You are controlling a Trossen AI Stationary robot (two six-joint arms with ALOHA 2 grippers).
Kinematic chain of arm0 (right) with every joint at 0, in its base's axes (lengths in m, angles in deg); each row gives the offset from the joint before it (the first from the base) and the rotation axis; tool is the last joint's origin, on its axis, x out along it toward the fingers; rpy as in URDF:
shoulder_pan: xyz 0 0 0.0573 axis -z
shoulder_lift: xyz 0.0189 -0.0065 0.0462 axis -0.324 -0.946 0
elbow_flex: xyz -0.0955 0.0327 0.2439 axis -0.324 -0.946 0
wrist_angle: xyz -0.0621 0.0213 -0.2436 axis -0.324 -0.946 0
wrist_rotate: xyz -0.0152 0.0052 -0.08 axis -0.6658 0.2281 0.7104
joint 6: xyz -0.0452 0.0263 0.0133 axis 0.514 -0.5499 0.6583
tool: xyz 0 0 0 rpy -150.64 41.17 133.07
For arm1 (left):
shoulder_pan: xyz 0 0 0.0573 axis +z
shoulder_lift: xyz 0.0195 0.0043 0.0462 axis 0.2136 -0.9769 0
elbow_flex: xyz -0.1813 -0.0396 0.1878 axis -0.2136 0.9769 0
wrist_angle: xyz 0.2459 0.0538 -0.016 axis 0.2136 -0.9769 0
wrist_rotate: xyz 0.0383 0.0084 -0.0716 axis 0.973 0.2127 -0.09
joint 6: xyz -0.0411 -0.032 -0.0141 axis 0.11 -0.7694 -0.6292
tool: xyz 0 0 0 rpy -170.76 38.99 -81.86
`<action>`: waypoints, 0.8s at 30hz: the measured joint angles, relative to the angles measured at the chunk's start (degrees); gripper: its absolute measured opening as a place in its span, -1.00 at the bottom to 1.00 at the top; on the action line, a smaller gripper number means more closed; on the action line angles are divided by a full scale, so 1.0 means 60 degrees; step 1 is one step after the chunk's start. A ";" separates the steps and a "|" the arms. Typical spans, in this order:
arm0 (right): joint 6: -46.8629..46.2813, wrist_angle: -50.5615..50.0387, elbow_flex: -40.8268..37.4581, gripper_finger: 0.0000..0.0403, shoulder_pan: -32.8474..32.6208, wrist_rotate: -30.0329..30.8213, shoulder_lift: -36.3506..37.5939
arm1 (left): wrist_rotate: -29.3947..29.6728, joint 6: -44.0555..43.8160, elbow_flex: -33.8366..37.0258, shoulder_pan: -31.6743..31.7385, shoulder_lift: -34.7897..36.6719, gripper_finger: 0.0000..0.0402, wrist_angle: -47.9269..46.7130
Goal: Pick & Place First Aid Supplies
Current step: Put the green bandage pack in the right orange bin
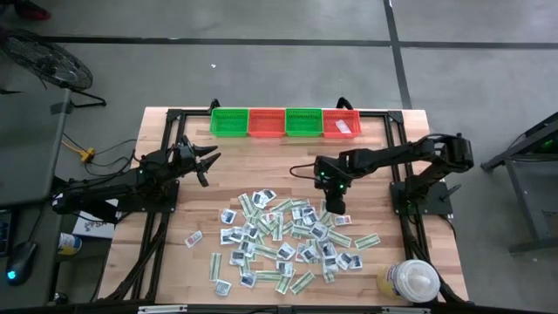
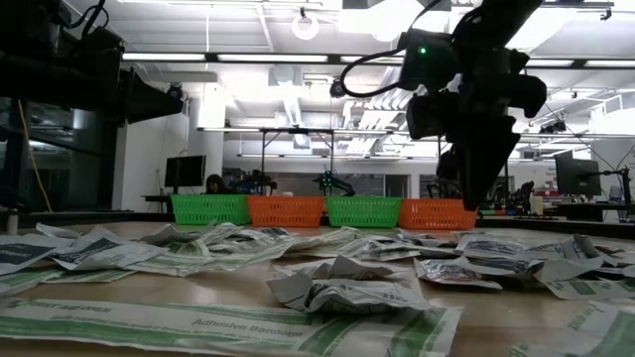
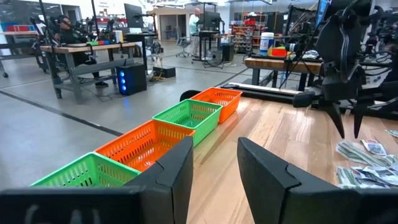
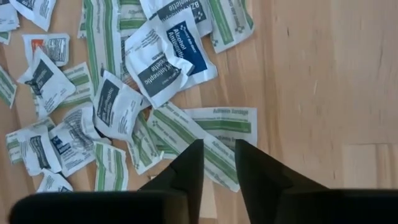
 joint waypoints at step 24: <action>0.1173 0.0353 0.0000 -0.11 -0.0237 0.1363 -0.0902 | 0.0000 0.0000 0.0000 -0.0004 0.0002 -0.39 0.0000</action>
